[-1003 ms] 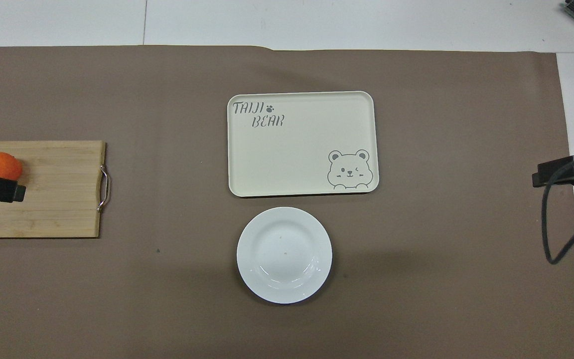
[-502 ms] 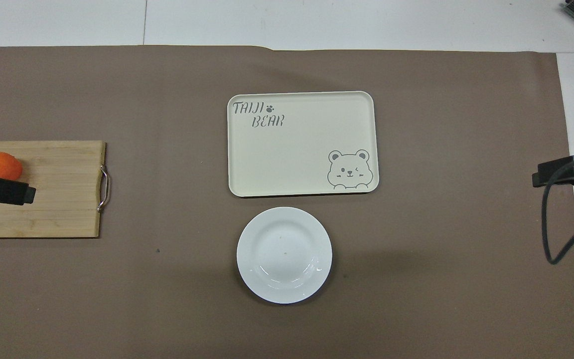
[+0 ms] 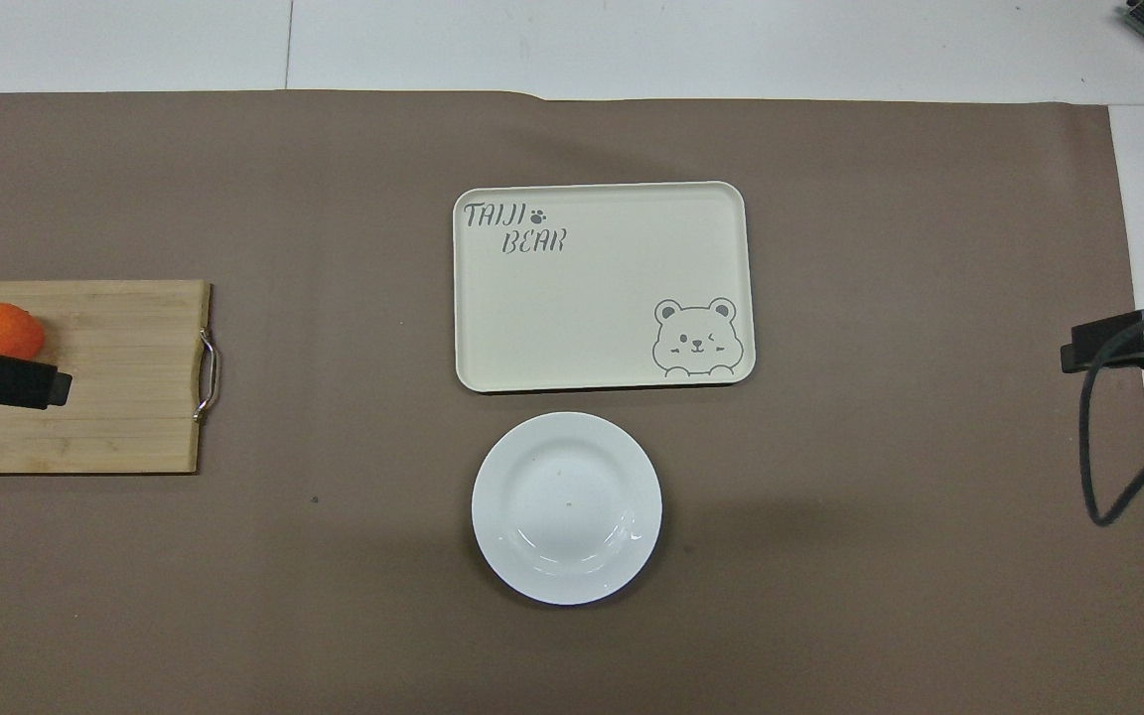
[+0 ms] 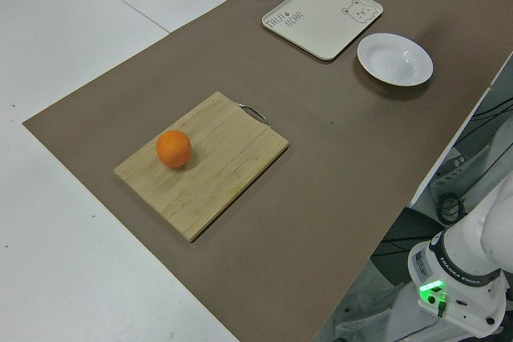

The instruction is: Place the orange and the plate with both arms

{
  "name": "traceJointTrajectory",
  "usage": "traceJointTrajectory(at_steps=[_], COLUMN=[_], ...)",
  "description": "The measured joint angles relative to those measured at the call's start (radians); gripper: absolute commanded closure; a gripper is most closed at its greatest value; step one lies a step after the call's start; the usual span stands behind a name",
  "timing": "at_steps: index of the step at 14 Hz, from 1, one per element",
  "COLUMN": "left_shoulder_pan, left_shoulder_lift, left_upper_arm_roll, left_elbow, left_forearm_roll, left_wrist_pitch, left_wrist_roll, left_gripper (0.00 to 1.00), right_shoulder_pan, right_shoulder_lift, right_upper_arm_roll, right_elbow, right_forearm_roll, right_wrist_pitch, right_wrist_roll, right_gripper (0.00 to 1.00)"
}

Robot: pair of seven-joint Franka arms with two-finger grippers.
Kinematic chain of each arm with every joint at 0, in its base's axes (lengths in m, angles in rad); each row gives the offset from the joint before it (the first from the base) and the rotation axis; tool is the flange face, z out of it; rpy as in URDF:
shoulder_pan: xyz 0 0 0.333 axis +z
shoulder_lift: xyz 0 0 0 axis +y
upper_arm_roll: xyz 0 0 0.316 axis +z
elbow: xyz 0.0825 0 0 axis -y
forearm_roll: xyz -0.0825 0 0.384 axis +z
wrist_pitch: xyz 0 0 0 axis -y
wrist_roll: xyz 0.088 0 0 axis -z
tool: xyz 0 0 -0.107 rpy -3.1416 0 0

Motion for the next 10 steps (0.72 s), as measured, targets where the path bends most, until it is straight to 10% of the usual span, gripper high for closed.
traceJointTrajectory(at_steps=[10], left_shoulder_pan=[0.021], left_shoulder_lift=[0.0], left_upper_arm_roll=[0.018], left_elbow=[-0.001], left_forearm_roll=[0.0], left_wrist_pitch=[0.013], left_wrist_roll=[0.008], left_gripper=[0.0], right_shoulder_pan=[0.0], right_shoulder_lift=[0.0], right_upper_arm_roll=[0.0], right_elbow=[0.0], right_forearm_roll=[0.0], right_wrist_pitch=[0.0], right_wrist_roll=[0.0], right_gripper=[0.0])
